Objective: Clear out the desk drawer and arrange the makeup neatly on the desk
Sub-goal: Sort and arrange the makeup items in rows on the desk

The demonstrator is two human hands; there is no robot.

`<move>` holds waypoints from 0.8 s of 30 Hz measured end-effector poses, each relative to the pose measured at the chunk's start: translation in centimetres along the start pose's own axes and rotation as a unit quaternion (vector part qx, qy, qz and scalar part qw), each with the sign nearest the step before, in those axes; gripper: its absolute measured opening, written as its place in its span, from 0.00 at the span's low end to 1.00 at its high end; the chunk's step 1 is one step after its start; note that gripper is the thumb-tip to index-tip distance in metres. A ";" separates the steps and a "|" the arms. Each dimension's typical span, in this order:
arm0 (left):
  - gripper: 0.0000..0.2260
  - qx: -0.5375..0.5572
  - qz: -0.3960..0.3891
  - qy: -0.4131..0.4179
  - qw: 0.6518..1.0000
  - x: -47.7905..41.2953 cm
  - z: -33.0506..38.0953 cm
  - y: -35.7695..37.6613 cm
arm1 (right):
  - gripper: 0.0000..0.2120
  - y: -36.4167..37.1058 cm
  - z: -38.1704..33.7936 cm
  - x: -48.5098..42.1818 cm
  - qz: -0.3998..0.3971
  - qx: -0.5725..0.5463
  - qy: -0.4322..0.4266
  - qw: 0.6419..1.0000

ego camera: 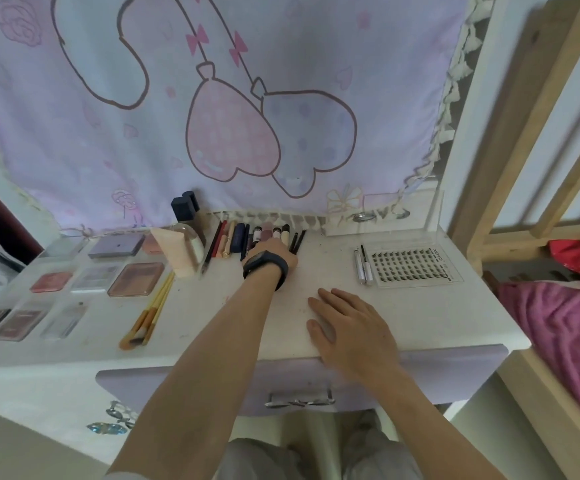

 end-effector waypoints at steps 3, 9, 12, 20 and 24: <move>0.29 0.009 0.035 0.011 0.999 0.7 -1.1 -0.6 | 0.28 -0.1 0.1 -0.1 -0.017 -0.008 0.001 1.000; 0.10 0.157 0.083 0.066 0.982 5.6 -4.2 -1.8 | 0.30 -1.0 -0.3 -0.3 -0.004 -0.069 0.076 0.995; 0.07 0.175 0.122 0.140 0.967 8.8 -5.9 -1.6 | 0.31 -1.7 0.0 -0.4 0.012 -0.173 0.173 0.970; 0.05 0.268 0.144 0.164 0.938 12.3 -9.1 0.5 | 0.12 -2.9 0.4 -0.4 0.075 -0.263 0.227 0.935; 0.08 0.355 0.126 0.143 0.915 12.4 -9.6 0.3 | 0.09 -2.6 0.7 -0.5 0.027 -0.240 0.215 0.946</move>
Point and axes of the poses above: each hand's wrist, its own x-axis away from the middle knuckle, its own y-axis out of the palm, z = x × y, the point moved 1 cm from there along -x, towards the middle knuckle, and after that the axes turned 13 degrees about z, right-handed, at the moved point
